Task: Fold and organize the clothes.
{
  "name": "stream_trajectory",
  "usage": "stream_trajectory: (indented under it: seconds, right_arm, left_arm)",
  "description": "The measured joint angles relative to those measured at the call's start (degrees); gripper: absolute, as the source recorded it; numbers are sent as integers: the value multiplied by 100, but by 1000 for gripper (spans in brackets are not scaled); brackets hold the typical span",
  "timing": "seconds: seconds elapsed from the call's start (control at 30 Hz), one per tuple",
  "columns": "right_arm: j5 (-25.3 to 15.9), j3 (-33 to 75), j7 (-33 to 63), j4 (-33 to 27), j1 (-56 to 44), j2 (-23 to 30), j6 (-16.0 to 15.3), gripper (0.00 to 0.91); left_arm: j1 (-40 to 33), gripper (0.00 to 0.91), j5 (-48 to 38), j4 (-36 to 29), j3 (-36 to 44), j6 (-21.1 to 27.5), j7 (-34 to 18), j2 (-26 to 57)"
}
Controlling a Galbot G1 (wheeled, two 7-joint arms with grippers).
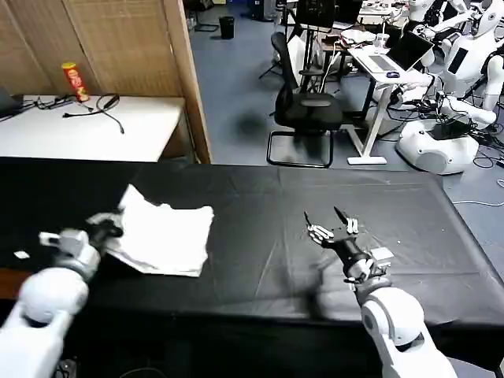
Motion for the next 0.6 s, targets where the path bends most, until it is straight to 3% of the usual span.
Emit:
stream_trajectory:
  seconds: [0.3,0.5,0.6]
  right_arm:
    - [-19,52,6,20,-100,-26,-1,878]
    - [2,136,19,62,-227,-111,-33,878]
    - [77,122,26,61,-273,-137,-89,878]
  left_arm:
    - [93,0,236,-872,144,399,-371,128]
    - [40,0,-248,-971,1291,421,-816,-675]
    - [-81,0,-63,-766,1898,293,-857,-1240]
